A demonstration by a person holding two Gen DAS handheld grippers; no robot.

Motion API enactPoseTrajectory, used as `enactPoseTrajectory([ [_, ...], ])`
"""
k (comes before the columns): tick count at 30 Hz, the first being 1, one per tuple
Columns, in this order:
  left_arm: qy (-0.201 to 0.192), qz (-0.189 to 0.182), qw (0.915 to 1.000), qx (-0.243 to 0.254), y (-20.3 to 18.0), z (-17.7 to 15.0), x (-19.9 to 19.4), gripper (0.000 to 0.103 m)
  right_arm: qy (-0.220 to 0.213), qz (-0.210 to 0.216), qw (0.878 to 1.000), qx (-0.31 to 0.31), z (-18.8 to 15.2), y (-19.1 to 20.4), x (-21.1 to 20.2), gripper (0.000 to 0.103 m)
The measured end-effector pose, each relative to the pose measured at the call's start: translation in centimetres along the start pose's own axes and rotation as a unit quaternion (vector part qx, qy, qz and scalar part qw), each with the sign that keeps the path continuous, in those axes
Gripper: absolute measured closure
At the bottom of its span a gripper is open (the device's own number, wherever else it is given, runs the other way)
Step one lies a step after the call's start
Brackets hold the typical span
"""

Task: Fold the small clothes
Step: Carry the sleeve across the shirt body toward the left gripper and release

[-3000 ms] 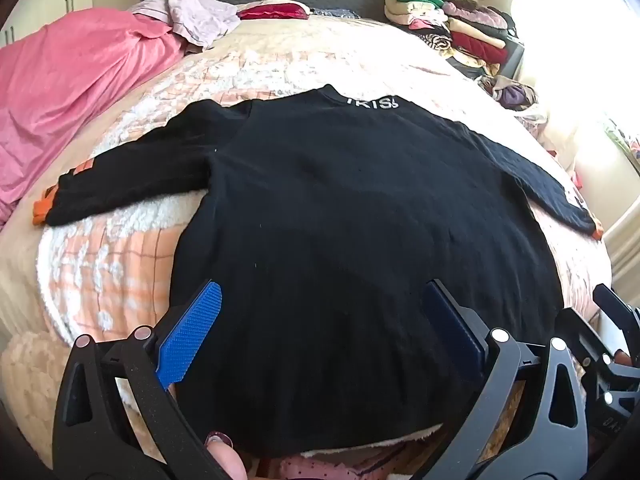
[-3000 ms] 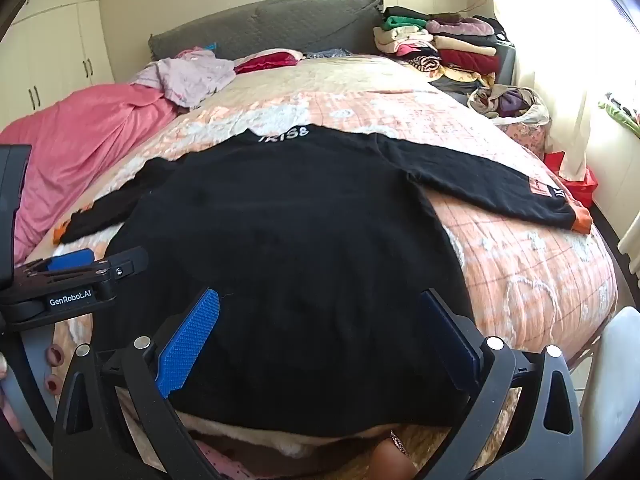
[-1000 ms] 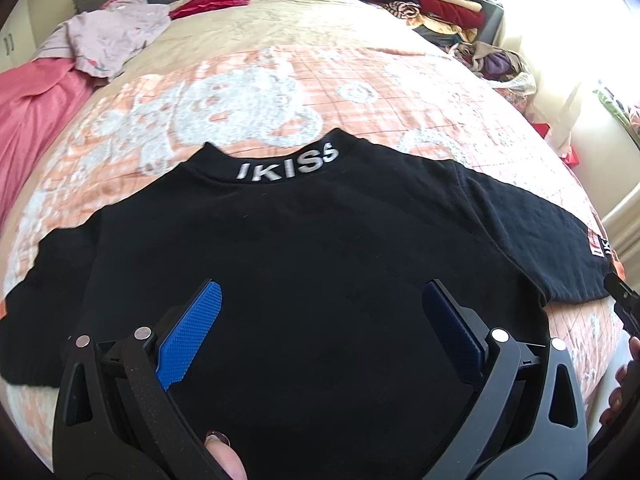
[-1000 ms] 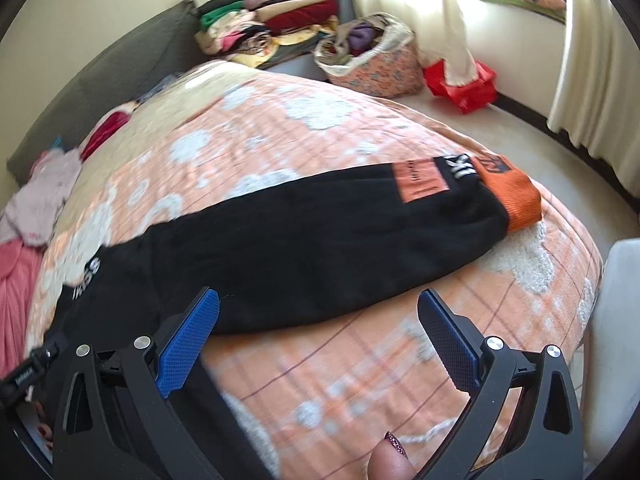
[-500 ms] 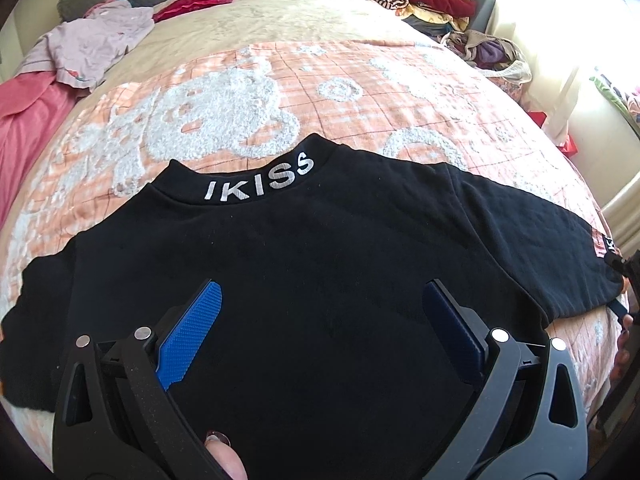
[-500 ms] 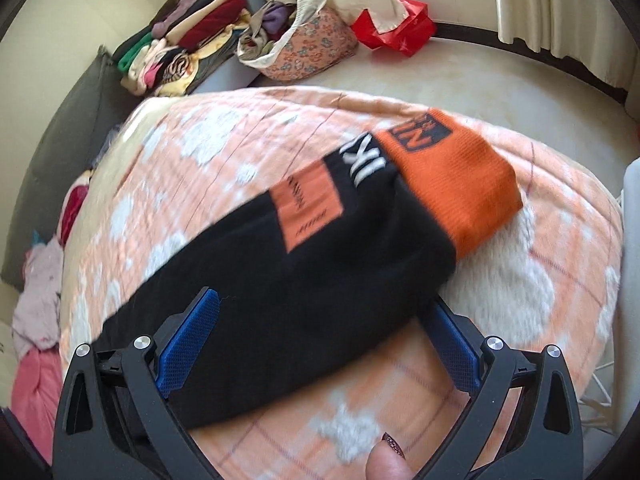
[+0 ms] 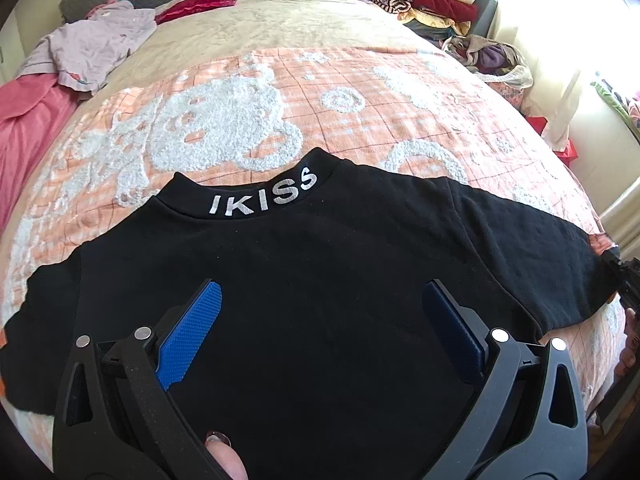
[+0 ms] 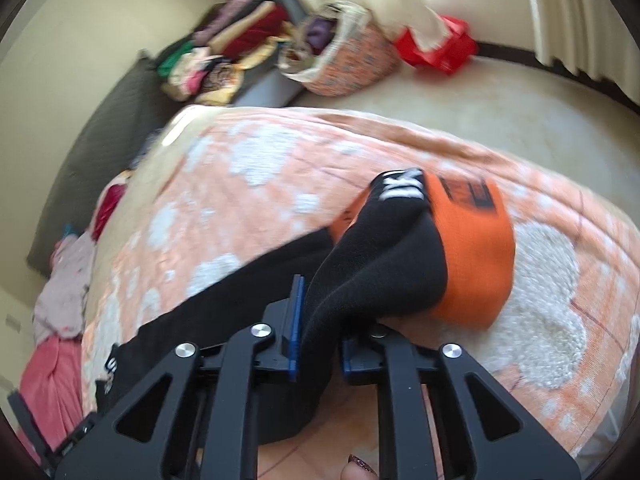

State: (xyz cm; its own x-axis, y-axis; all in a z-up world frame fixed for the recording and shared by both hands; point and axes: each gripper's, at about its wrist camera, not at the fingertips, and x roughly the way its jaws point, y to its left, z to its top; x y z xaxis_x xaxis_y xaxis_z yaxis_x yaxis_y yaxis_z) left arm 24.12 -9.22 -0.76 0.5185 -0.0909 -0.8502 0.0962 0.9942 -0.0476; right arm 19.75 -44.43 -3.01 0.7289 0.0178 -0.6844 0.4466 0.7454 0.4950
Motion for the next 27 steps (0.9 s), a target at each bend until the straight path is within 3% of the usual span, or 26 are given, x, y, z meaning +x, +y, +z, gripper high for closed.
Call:
enactPoseTrajectory([
  [13,-0.01,-0.027,0.9993,-0.022,2.5,-0.1,-2.2,0.008,-0.021,0.095,0.99,-0.105,-1.7,10.5,-4.7,0.093],
  [27,-0.009,-0.128,0.9865,-0.102,9.7,-0.8,-5.1,0.008,0.005,0.156,0.963,-0.218,-8.6,22.9,-5.4,0.093],
])
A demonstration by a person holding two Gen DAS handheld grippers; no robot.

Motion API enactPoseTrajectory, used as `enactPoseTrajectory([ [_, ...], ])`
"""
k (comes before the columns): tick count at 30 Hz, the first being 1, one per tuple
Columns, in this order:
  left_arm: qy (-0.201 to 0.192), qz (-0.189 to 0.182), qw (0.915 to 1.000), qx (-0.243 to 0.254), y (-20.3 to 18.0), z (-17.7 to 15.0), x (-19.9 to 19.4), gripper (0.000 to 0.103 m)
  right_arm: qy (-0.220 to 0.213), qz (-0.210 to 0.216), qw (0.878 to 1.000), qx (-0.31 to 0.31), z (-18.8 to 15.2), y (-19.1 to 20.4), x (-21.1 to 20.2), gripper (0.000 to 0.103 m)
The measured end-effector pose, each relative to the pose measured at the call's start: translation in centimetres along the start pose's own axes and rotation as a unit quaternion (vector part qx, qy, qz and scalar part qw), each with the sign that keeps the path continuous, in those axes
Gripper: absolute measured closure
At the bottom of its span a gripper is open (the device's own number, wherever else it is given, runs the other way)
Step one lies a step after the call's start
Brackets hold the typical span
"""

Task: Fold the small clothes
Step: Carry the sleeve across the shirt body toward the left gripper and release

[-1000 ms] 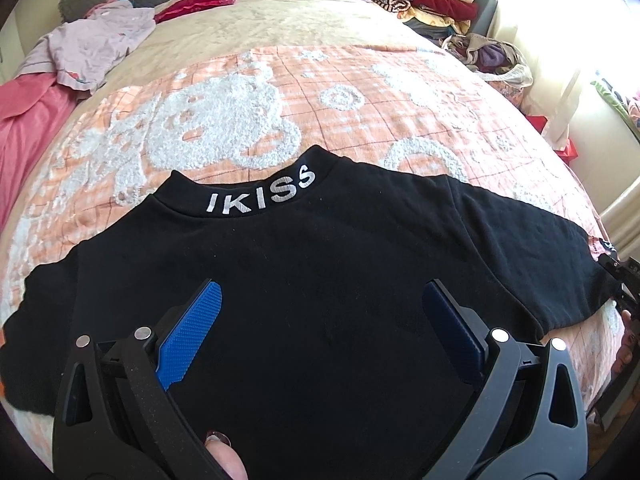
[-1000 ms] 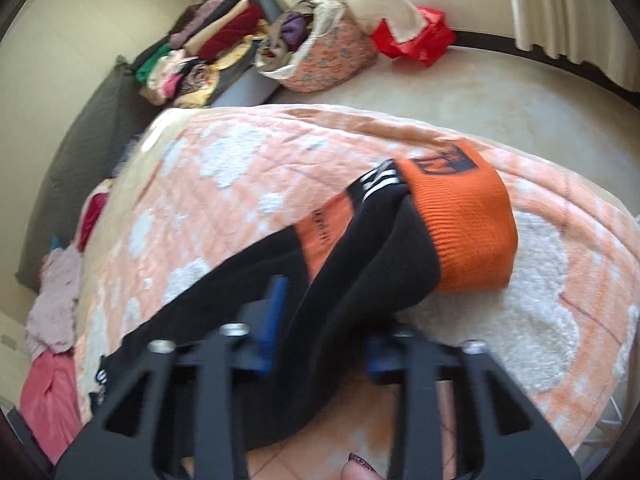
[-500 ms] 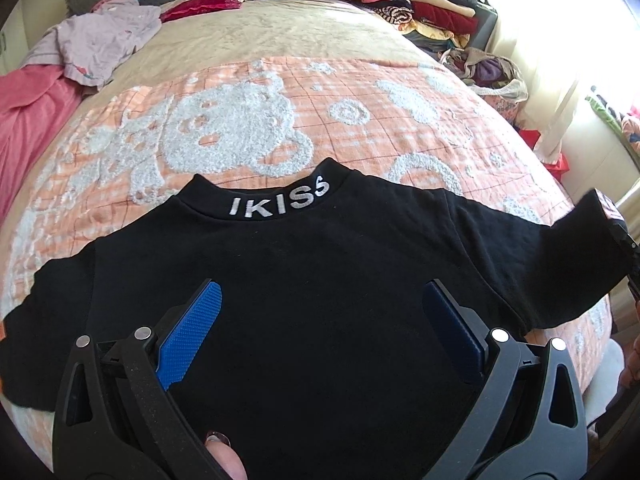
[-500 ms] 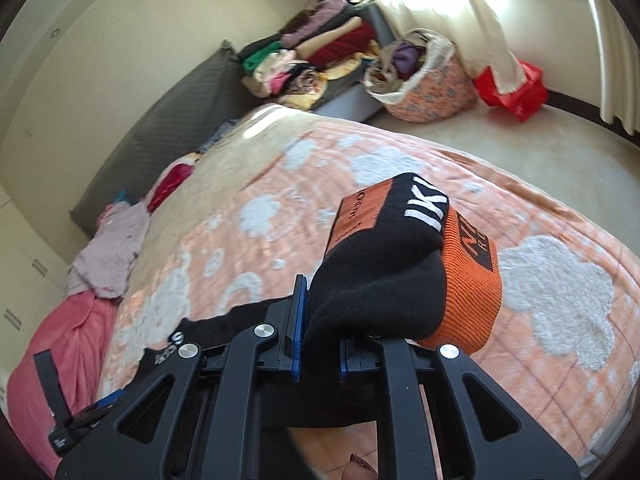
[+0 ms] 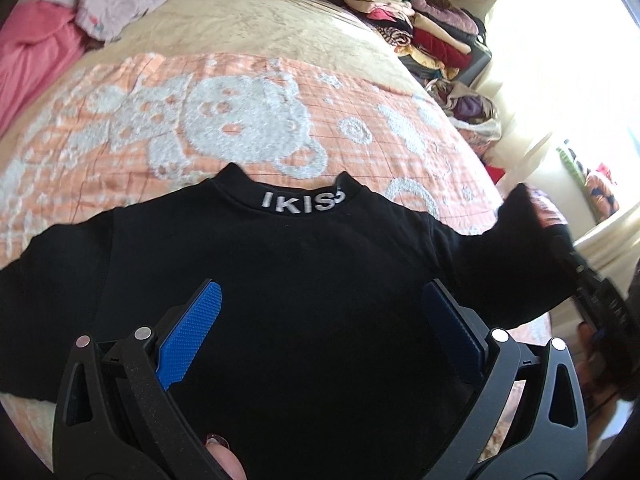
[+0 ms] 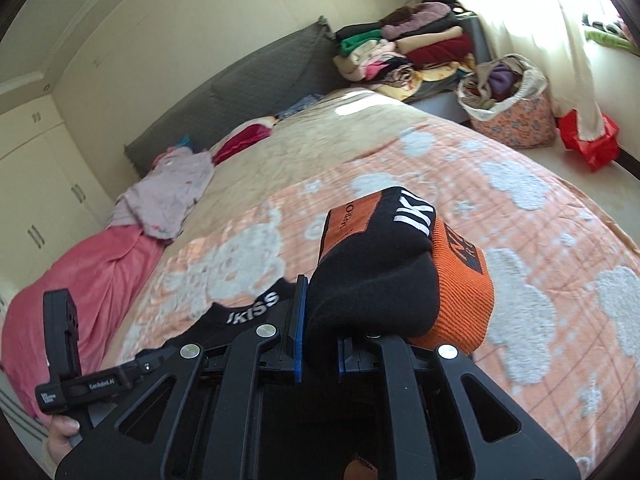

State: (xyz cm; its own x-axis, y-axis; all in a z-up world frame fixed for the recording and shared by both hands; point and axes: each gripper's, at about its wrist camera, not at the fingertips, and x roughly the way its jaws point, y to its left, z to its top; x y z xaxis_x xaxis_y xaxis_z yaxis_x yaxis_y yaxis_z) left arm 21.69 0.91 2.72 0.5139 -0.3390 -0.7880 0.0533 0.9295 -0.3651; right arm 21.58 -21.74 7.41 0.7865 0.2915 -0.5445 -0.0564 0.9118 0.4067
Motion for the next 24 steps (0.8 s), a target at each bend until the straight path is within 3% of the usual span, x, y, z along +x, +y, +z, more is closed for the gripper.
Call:
enactPoseTrajectory([
  [11,-0.005,-0.011,0.9977,-0.067,7.1,-0.4,-2.8,0.008,0.048,0.012,0.995,-0.081,-4.0,8.5,5.6,0.093],
  [18,-0.006,-0.013,0.9949,-0.1,10.5,-1.1,-3.4,0.008,0.095,0.007,0.982,-0.165,-8.7,13.4,9.4,0.089],
  [20,-0.006,-0.011,0.9942,-0.107,11.3,-1.3,-3.5,0.008,0.106,0.008,0.978,-0.181,-9.7,14.2,10.0,0.079],
  [22,-0.006,-0.012,0.9935,-0.113,12.0,-1.5,-3.6,0.008,0.12,0.024,0.974,-0.192,-11.0,14.9,10.3,0.058],
  [24,-0.006,-0.012,0.9926,-0.121,12.6,-1.7,-3.7,0.008,0.128,0.034,0.971,-0.2,-11.9,15.3,10.3,0.052],
])
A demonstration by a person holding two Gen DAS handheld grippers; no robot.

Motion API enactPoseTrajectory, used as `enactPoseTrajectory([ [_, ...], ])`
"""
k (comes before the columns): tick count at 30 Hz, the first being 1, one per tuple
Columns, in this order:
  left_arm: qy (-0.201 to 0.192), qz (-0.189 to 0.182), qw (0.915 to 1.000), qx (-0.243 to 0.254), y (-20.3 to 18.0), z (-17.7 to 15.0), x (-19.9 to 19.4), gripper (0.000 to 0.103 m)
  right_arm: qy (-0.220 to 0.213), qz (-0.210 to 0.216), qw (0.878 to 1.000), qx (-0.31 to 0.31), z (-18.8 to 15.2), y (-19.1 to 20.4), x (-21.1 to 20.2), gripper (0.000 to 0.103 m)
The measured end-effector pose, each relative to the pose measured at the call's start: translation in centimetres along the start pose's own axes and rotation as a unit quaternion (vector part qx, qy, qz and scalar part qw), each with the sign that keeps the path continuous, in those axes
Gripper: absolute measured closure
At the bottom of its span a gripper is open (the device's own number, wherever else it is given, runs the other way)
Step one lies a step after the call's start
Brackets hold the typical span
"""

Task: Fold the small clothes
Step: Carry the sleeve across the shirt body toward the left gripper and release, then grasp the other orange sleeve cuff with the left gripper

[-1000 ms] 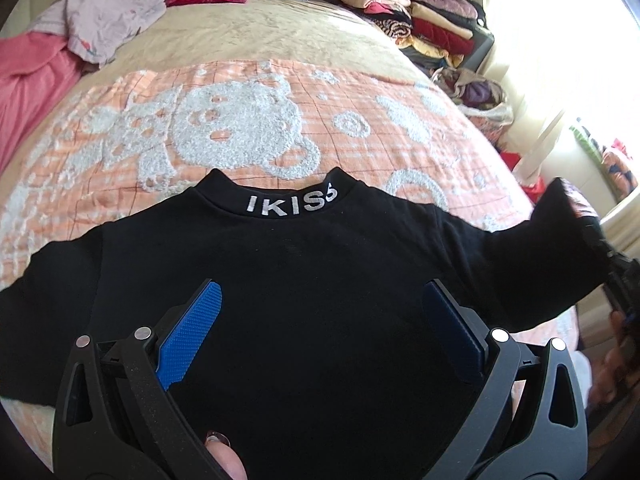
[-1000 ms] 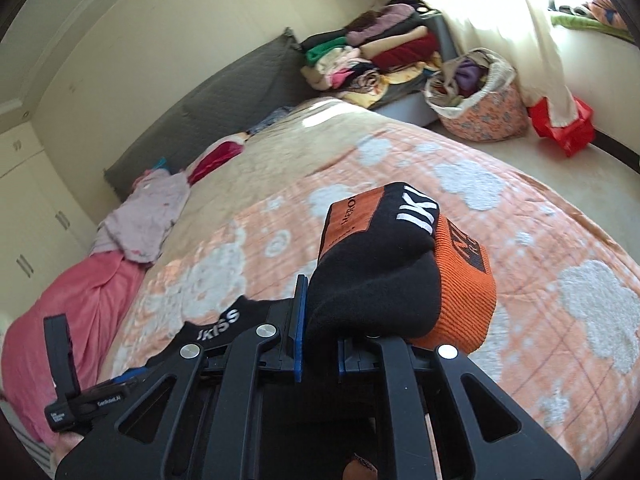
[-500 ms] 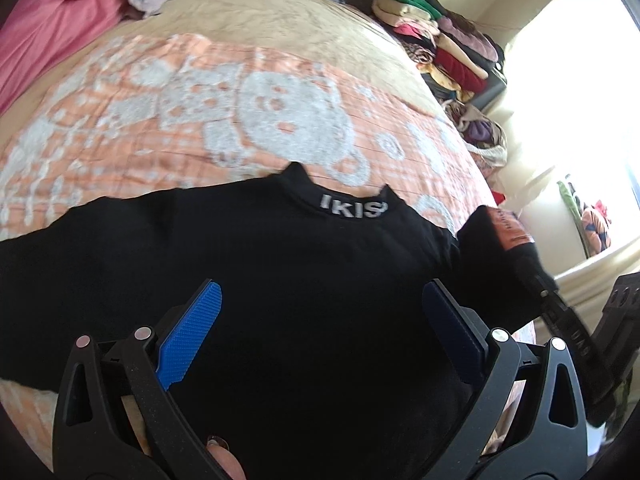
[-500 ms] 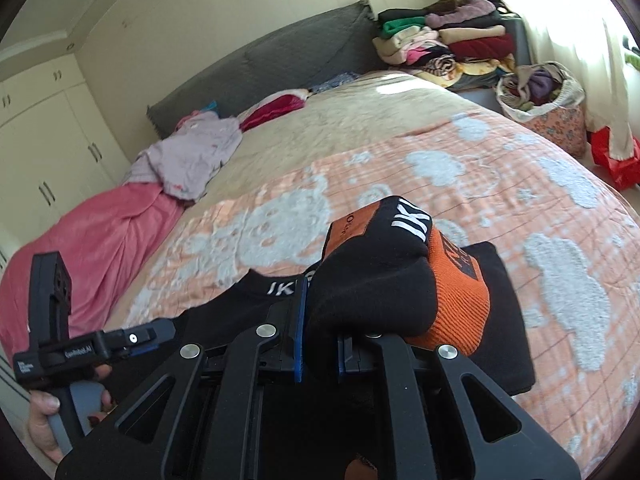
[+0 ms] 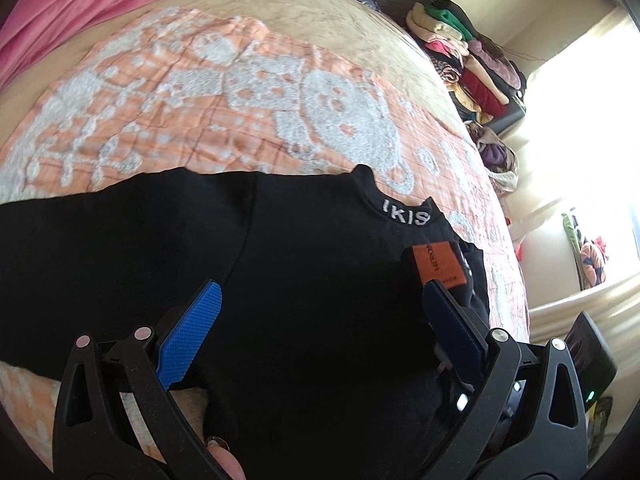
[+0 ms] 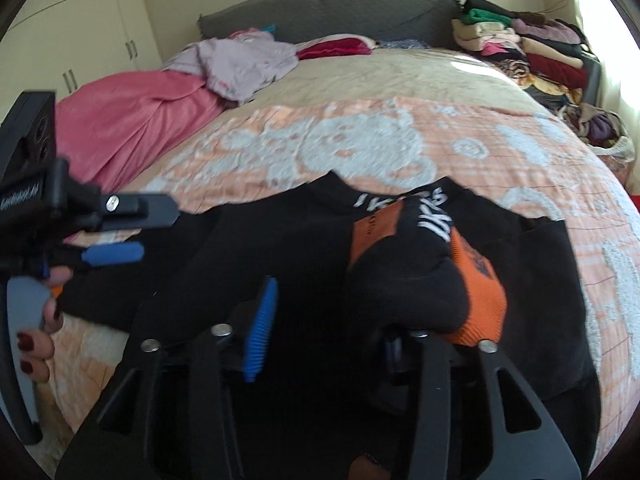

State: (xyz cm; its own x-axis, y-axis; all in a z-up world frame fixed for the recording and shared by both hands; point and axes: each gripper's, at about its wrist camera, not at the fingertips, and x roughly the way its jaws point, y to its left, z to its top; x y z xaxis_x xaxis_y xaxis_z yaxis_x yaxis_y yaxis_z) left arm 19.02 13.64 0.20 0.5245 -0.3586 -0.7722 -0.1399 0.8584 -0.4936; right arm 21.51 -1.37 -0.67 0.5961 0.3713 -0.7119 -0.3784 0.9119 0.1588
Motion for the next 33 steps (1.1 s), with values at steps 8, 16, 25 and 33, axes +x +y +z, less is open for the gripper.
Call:
enactPoseTrajectory([
  [8,0.014,-0.011,0.9996,-0.021,1.4,-0.7,0.6,0.008,0.003,0.032,0.998,-0.056,-2.0,2.4,-1.0,0.031],
  [16,0.025,-0.001,0.9997,-0.005,0.5,-1.3,1.5,0.008,0.024,0.008,1.0,0.012,-4.8,-1.2,-2.2,0.009],
  [25,0.021,0.032,0.9891,0.142,-7.4,-4.4,2.2,0.01,-0.027,-0.011,0.986,0.165,-6.9,-9.5,-7.9,0.009],
  [33,-0.005,0.12,0.9272,0.355,-16.0,-9.5,4.3,0.027,-0.051,-0.066,0.97,0.227,-7.6,-15.0,-11.8,0.009],
])
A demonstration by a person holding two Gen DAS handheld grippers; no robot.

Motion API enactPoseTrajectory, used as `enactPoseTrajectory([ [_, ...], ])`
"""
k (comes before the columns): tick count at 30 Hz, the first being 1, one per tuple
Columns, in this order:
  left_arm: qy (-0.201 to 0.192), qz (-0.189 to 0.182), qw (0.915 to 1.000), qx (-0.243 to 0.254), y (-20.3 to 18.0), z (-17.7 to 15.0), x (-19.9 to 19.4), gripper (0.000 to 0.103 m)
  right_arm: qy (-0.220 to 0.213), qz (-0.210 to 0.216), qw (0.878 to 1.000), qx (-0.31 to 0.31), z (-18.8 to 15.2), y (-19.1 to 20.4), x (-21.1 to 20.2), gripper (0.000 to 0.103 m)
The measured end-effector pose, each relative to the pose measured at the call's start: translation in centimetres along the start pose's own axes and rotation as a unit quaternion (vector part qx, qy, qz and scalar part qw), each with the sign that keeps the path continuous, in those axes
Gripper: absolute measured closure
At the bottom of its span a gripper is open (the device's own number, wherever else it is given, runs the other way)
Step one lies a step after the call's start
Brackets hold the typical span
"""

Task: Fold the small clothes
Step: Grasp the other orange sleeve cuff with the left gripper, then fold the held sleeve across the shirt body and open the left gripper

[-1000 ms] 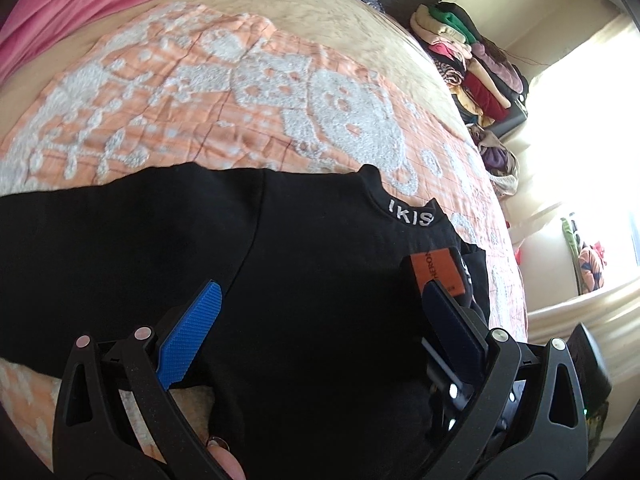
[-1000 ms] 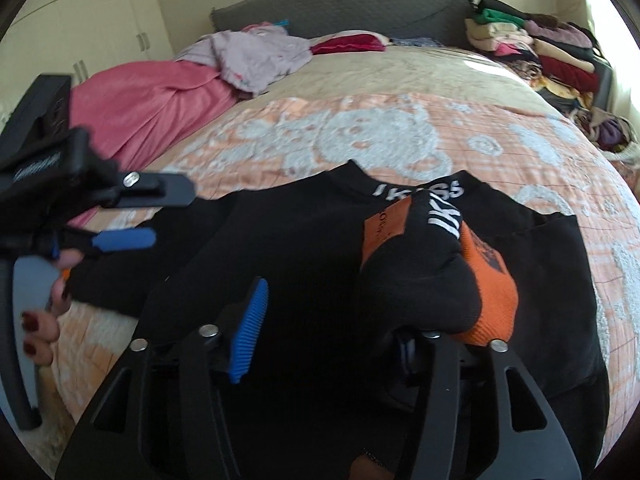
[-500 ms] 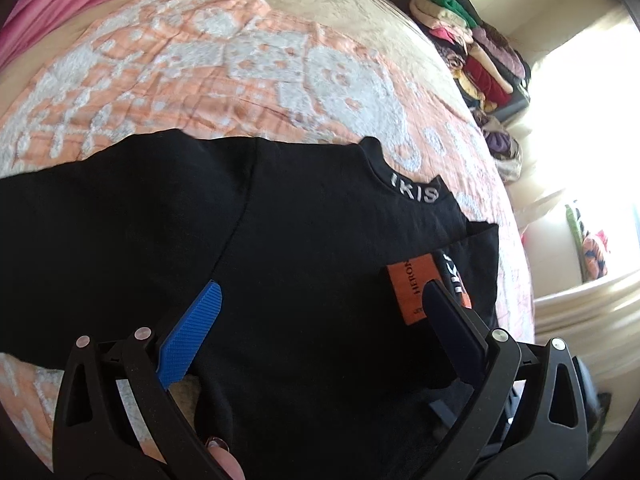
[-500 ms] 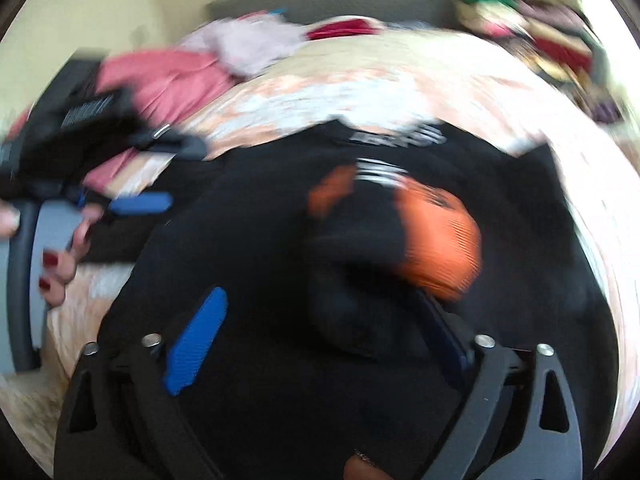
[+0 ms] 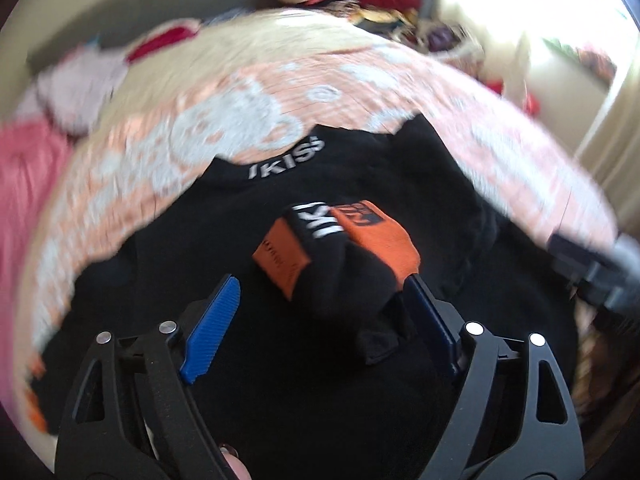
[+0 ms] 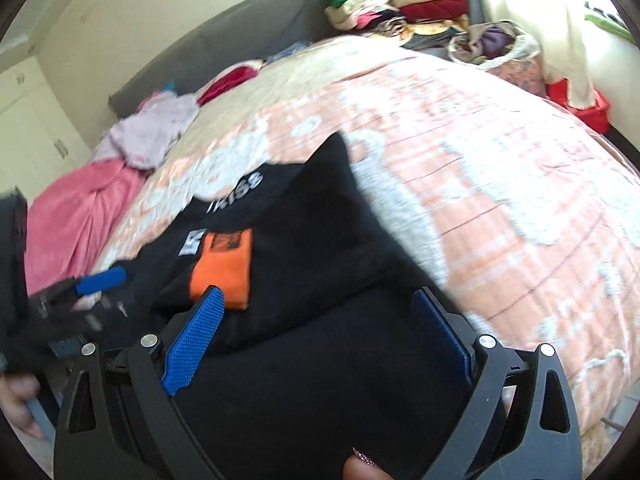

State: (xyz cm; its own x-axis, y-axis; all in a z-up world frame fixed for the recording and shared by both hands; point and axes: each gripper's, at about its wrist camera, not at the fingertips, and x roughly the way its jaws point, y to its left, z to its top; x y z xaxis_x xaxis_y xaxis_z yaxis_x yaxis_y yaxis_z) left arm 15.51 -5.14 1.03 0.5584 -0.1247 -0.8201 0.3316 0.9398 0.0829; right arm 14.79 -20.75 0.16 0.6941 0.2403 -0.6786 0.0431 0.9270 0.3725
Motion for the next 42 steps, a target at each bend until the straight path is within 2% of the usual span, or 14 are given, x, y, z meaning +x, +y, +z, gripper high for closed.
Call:
enactPoseTrajectory([
  [4,0.018,0.061,0.9926,0.103,-3.1,-0.4,2.0,0.041,-0.013,0.005,1.0,0.026,0.5,-2.0,-1.0,0.009],
  [7,0.019,0.108,0.9821,0.153,-4.5,-0.7,3.2,0.041,-0.016,0.01,0.999,0.038,0.6,-2.4,-1.3,0.009],
  [12,0.031,0.109,0.9765,0.184,-5.9,-0.3,4.9,0.074,-0.014,0.018,0.998,0.056,0.5,-3.1,-1.5,0.009],
  [14,0.029,0.098,0.9798,0.172,-5.4,0.1,5.3,0.09,-0.013,0.021,0.998,0.059,0.4,-3.2,-1.6,0.009],
  [15,0.027,0.09,0.9835,0.155,-4.9,0.3,5.2,0.091,-0.012,0.021,0.998,0.059,0.4,-3.1,-1.5,0.009],
  [18,0.01,0.013,0.9986,0.051,-1.6,1.2,3.8,0.093,-0.011,0.023,0.998,0.055,0.5,-2.8,-1.4,0.009],
  [20,-0.009,-0.04,0.9987,-0.029,1.1,1.2,2.7,0.094,-0.009,0.024,0.998,0.053,0.5,-2.6,-1.2,0.009],
  [22,-0.028,-0.087,0.9901,-0.106,3.8,0.3,1.6,0.094,-0.006,0.024,0.998,0.05,0.4,-2.4,-0.9,0.009],
  [25,-0.054,-0.119,0.9724,-0.193,6.9,-1.9,0.2,0.094,-0.001,0.022,0.999,0.04,0.4,-1.7,-0.3,0.009],
  [28,-0.067,-0.141,0.9536,-0.258,9.4,-4.4,-0.6,0.083,0.006,0.019,0.999,0.032,0.3,-1.2,0.4,0.009],
  [35,-0.058,-0.174,0.9304,-0.317,13.2,-7.9,-1.0,0.044,0.019,0.017,1.0,0.013,0.4,0.2,1.8,0.009],
  [37,-0.047,-0.195,0.9195,-0.338,14.2,-8.5,-0.4,0.038,0.021,0.015,1.0,0.0,0.7,0.7,2.2,0.009],
  [40,-0.031,-0.206,0.9098,-0.359,15.1,-9.1,0.6,0.035,0.021,0.007,1.0,-0.022,1.5,1.5,2.9,0.009],
  [42,-0.025,-0.224,0.8956,-0.383,15.8,-9.6,1.3,0.033,0.021,-0.005,0.999,-0.039,2.4,1.9,3.5,0.009],
])
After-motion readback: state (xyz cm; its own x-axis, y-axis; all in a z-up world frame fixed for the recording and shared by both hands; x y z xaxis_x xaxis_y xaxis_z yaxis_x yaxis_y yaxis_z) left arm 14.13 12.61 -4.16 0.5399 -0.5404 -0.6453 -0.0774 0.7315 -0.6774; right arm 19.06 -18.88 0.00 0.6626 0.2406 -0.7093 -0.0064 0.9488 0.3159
